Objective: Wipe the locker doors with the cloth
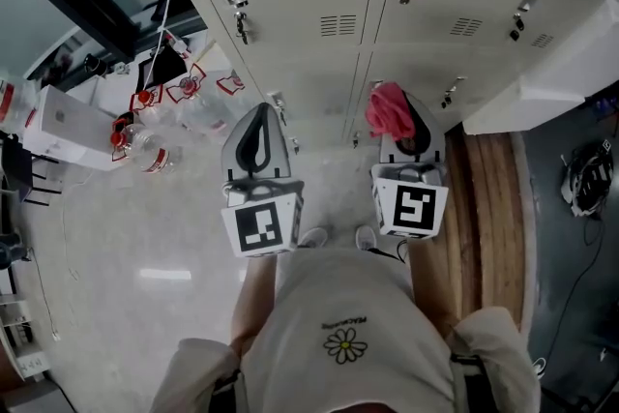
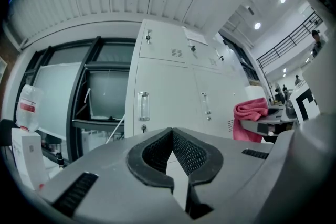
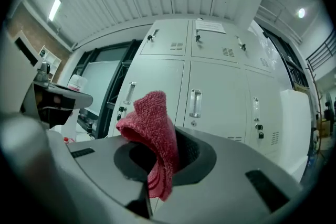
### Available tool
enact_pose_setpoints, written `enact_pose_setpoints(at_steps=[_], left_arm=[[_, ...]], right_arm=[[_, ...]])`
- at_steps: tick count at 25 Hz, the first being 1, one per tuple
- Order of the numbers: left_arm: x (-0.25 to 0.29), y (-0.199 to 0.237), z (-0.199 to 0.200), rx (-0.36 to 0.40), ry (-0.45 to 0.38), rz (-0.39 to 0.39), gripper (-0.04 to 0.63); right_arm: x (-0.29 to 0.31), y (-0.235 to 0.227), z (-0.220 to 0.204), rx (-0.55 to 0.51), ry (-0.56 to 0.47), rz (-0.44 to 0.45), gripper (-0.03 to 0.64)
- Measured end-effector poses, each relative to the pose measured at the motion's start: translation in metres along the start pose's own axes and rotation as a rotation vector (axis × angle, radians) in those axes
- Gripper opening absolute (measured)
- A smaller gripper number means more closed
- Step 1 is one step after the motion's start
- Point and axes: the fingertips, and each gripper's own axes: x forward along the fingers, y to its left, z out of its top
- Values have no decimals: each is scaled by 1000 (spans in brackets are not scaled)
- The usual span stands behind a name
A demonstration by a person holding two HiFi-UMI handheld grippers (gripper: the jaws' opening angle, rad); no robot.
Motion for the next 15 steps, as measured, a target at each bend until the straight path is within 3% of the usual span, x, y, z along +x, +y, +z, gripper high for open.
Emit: enact_pose_setpoints(at_steps=[5, 15], left_arm=[[-2, -11, -4, -7, 3, -33, 17], [1, -13, 0, 5, -8, -55, 17]], right_arm=[[-12, 13, -18, 29, 52, 19, 31], [-13, 15, -8, 24, 33, 22, 31]])
